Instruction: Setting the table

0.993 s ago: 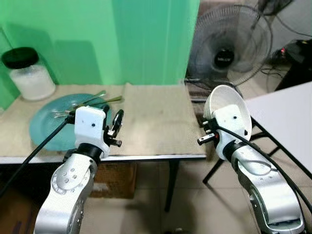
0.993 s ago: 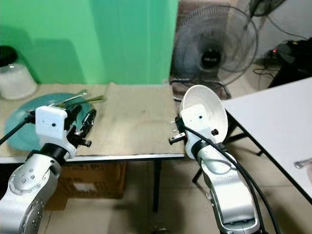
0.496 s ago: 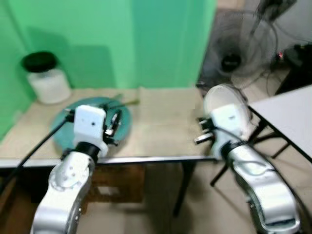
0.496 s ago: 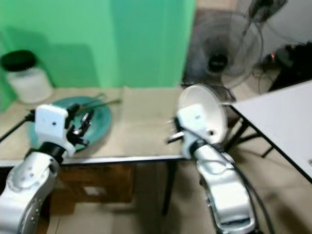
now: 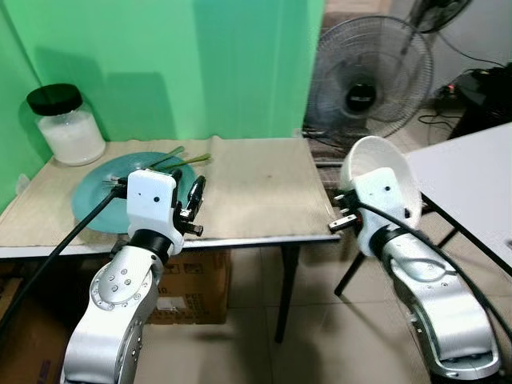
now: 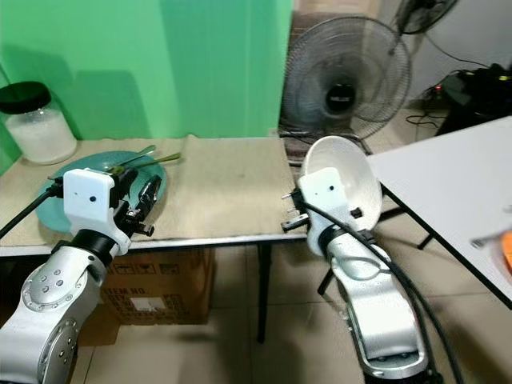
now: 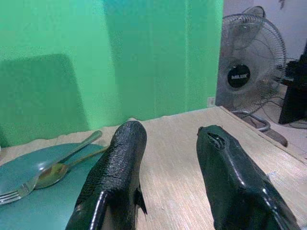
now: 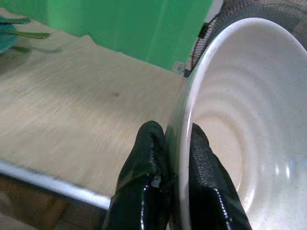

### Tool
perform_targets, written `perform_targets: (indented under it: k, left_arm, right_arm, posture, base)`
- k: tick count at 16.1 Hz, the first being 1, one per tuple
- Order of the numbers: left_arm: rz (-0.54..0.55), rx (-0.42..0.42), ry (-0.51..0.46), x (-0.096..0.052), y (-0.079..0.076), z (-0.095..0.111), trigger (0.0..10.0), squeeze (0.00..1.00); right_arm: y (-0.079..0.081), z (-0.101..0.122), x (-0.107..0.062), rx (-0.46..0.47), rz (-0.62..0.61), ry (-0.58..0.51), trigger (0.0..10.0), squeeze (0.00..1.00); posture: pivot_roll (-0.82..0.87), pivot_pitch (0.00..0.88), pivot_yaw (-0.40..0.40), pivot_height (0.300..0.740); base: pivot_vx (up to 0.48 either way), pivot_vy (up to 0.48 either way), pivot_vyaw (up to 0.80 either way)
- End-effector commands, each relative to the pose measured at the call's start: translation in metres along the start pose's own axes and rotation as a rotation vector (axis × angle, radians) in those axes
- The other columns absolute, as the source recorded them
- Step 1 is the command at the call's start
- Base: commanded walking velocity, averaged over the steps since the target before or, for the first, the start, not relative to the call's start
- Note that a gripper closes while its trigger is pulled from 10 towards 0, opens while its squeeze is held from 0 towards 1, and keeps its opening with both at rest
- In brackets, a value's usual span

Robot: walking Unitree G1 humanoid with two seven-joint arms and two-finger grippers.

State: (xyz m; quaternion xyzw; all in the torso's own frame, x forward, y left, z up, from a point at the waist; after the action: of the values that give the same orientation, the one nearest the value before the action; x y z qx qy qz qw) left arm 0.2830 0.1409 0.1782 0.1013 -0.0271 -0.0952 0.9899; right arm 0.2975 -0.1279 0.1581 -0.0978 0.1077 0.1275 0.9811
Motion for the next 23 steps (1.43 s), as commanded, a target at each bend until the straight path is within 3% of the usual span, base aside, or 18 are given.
perform_targets:
  k: [1, 5, 11, 16, 23]
  left_arm:
    - [0.001, 0.004, 0.002, 0.002, 0.001, 0.0, 10.0, 0.0]
    - [0.004, -0.036, 0.003, 0.003, -0.005, -0.003, 10.0, 0.0]
    - [0.014, -0.045, -0.003, 0.005, -0.003, -0.002, 10.0, 0.0]
    - [-0.015, 0.013, -0.019, 0.005, -0.007, 0.001, 10.0, 0.0]
    - [-0.021, 0.017, -0.021, 0.005, -0.009, 0.001, 10.0, 0.0]
  right_arm:
    - [-0.001, 0.012, -0.001, -0.015, -0.003, -0.041, 10.0, 0.0]
    - [-0.005, 0.019, 0.0, -0.062, 0.01, -0.049, 10.0, 0.0]
    - [-0.003, 0.018, -0.001, -0.051, 0.021, -0.04, 10.0, 0.0]
    - [-0.003, 0.013, -0.002, -0.036, 0.019, -0.017, 10.0, 0.0]
    - [-0.002, 0.012, -0.004, -0.041, 0.023, -0.008, 10.0, 0.0]
  posture:
    - [-0.08, 0.0, -0.011, 0.74]
    - [-0.13, 0.0, -0.019, 0.74]
    - [-0.13, 0.0, -0.016, 0.74]
    - [-0.13, 0.0, -0.023, 0.74]
    - [-0.13, 0.0, -0.03, 0.74]
  base:
    - [0.0, 0.0, 0.0]
    - [0.0, 0.0, 0.0]
    - [0.0, 0.0, 0.0]
    - [0.0, 0.0, -0.74]
    - [0.0, -0.367, -0.8]
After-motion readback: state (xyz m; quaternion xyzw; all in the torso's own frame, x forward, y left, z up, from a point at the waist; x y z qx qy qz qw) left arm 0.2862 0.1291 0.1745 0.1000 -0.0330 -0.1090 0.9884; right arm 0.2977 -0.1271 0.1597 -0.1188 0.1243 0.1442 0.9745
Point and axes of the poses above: a point about 5 cm out from each wrist's last joint towards the gripper, its own x axis pointing out of the wrist towards the gripper, its own z axis along the axis of the wrist's last joint, y = z × x, the point moved 4 cm from there along x, pointing out of the wrist towards the gripper, and after that the axes turned 6 degrees about x, right-handed, at the moved point
